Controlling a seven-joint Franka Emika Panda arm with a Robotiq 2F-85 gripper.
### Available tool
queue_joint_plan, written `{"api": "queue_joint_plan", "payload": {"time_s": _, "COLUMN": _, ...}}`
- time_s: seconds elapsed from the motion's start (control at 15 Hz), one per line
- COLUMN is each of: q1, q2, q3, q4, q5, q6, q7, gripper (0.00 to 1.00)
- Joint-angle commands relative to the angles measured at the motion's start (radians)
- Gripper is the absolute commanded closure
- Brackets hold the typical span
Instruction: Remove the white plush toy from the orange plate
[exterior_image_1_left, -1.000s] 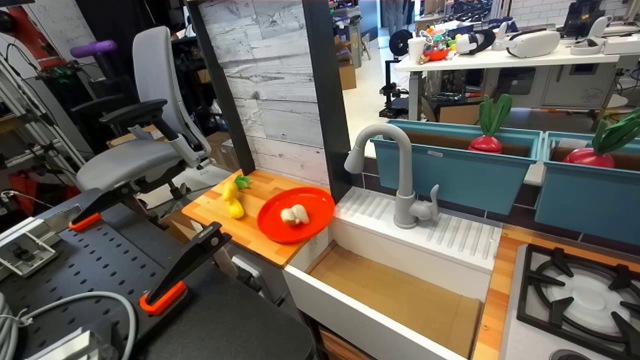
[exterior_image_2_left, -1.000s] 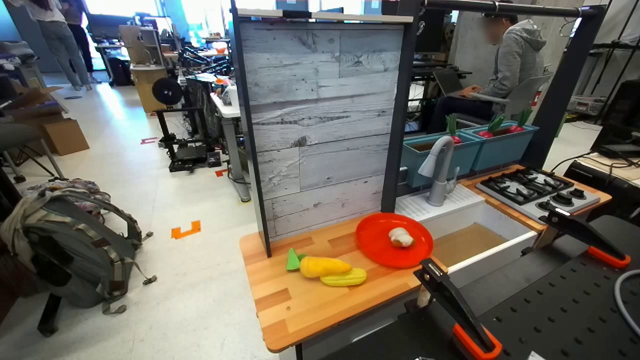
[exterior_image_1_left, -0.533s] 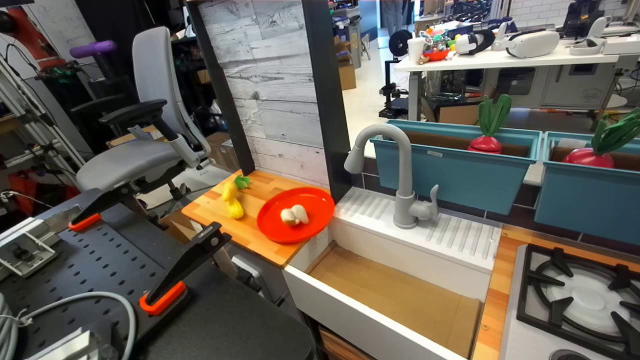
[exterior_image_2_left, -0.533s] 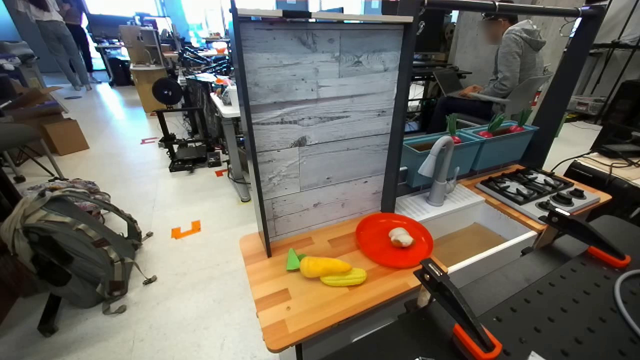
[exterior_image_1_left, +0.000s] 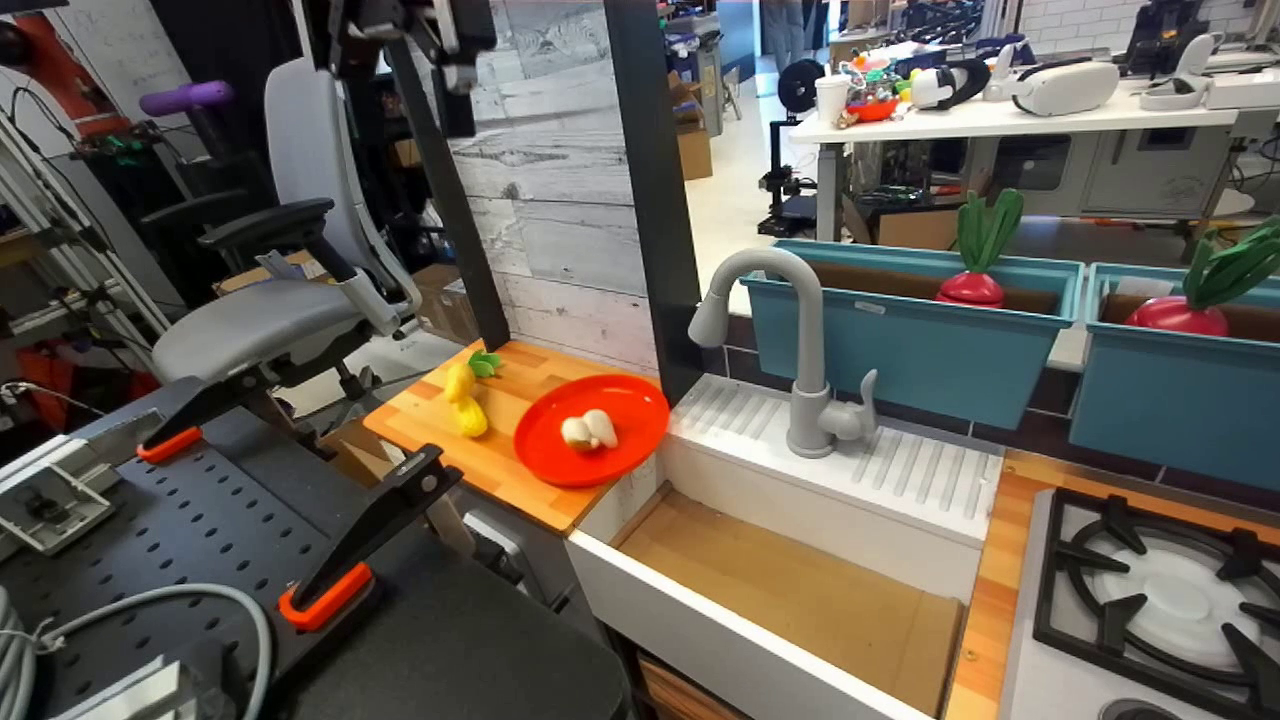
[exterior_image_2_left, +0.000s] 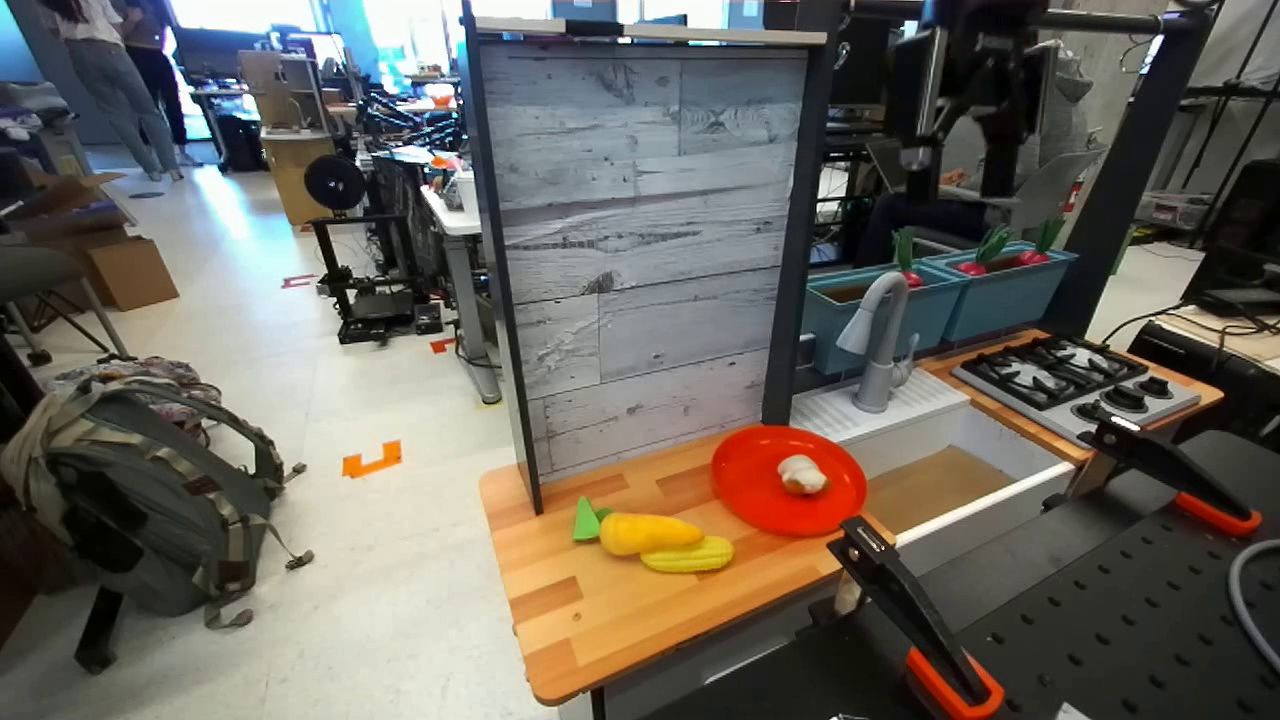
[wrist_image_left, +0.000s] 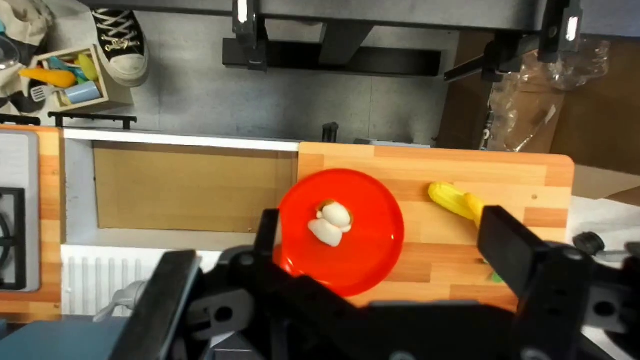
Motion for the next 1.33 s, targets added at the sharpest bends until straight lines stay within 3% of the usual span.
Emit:
{"api": "queue_joint_plan", "payload": {"time_s": 0.0, "q1": -0.007, "q2": 0.159, "q3": 0.017, "q4": 0.071, "q5": -0.001, "q6": 0.084, "q7": -0.034, "gripper": 0.00}}
{"api": "queue_joint_plan", "payload": {"time_s": 0.4, "q1": -0.041, "q2": 0.391, "q3": 0.041, "q4": 0.205, "q5": 0.042, "q6": 0.153, "q7": -0.063, "gripper": 0.00}}
{"api": "queue_joint_plan", "payload": {"time_s": 0.73, "q1": -0.084, "q2": 0.581, "q3": 0.078, "q4": 0.321, "q5": 0.102, "q6": 0.275, "q7": -0.067, "gripper": 0.00}}
{"api": "queue_joint_plan", "payload": {"time_s": 1.27, "q1": -0.050, "q2": 0.830, "q3": 0.062, "q4": 0.533, "q5": 0.053, "q6": 0.210, "q7": -0.007, "gripper": 0.00}}
